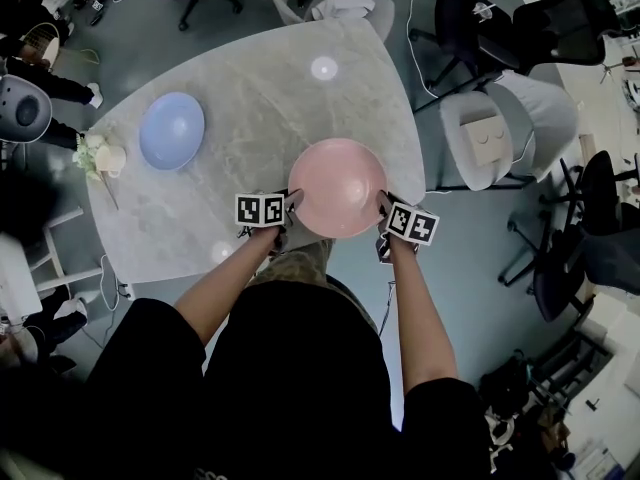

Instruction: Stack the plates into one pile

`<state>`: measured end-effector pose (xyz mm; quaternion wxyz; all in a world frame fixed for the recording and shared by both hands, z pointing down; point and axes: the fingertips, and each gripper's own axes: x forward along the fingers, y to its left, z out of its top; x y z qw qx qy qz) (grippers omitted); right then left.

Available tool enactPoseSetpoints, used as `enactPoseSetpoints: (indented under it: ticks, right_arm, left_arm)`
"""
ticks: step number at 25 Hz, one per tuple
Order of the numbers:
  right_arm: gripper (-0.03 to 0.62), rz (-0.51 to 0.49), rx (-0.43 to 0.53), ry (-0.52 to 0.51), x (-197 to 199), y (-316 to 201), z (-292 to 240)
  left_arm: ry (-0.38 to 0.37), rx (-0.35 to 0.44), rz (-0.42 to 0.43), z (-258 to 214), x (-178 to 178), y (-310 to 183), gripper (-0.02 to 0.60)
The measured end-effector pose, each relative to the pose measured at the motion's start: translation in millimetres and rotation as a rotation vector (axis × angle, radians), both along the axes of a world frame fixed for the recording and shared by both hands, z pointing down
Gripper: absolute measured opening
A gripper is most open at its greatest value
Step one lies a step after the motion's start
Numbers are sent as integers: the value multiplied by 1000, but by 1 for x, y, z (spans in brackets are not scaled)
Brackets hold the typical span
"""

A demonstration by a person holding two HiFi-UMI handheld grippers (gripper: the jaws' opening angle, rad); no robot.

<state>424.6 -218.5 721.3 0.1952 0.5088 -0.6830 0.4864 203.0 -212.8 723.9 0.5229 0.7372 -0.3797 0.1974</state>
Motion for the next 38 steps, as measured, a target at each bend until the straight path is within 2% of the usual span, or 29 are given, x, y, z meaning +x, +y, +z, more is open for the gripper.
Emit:
enactPoseSetpoints:
  ticks: [5,9,18,23,31,38]
  right_arm:
    - [44,-4,29,-21,-19,35,-17]
    - [43,-26,50,-45,-49,67,-25]
    - [44,-106,30,-68,-108,92,-27]
    - [44,-205,23,-49,-154,83,-33]
    - [44,-314,1,-17,-252,58,-40]
    - [44,-373,-10,-7,-349,50,-45]
  left_arm:
    - [-10,32,-16,-24,-19,35,92]
    - [-16,28,-58,-35,-49,72,89]
    - [-8,25,-219,-48,-109,111,75]
    - [16,35,-303,-53,-154,116,74]
    - [17,24,-425,-59,-248,112,72]
    - [39,24,-474,-61,-342,114,72]
